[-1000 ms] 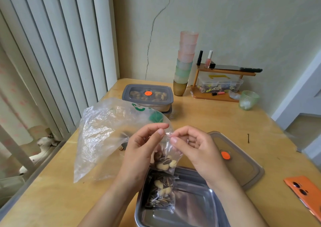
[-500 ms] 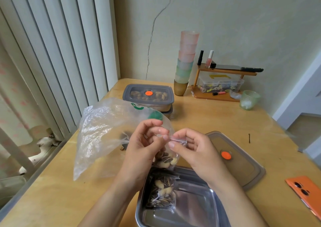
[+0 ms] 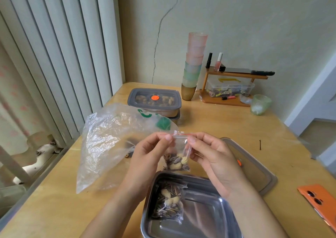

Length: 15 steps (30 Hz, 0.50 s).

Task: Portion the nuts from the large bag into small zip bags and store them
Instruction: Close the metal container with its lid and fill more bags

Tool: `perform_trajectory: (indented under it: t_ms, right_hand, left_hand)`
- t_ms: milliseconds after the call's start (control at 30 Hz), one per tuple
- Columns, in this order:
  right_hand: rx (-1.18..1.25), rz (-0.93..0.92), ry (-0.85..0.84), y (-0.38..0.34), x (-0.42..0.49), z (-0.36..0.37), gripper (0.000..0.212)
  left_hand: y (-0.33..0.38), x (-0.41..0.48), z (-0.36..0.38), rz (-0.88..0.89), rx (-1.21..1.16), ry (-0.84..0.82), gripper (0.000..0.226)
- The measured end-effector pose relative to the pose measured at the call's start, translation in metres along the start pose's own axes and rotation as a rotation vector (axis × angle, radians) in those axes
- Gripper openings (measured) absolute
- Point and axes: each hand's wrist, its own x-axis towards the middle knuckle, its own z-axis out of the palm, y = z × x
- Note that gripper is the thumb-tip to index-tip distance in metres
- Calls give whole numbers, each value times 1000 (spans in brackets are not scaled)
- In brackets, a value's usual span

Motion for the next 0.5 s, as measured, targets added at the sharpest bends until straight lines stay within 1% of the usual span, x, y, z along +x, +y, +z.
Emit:
perform_trajectory:
  t_ms: [100, 267, 333, 433, 500]
  right_hand:
    - [25, 28, -5, -1, -1, -1, 18]
    - [107, 61, -28, -3, -1, 0, 18]
    - [56, 25, -19, -3, -2, 1, 19]
    - [-46, -33, 15, -2, -2, 2, 27]
    - [-87, -59, 22, -2, -2, 3, 24]
  left_hand:
    - [0, -1, 2, -7, -8, -2, 30]
    - [1, 0, 2, -17, -42, -15, 28]
    - [2, -1, 1, 1, -26, -49, 27]
    - [5, -4, 2, 18, 26, -102, 24]
    - [6, -5, 4, 12, -1, -103, 21]
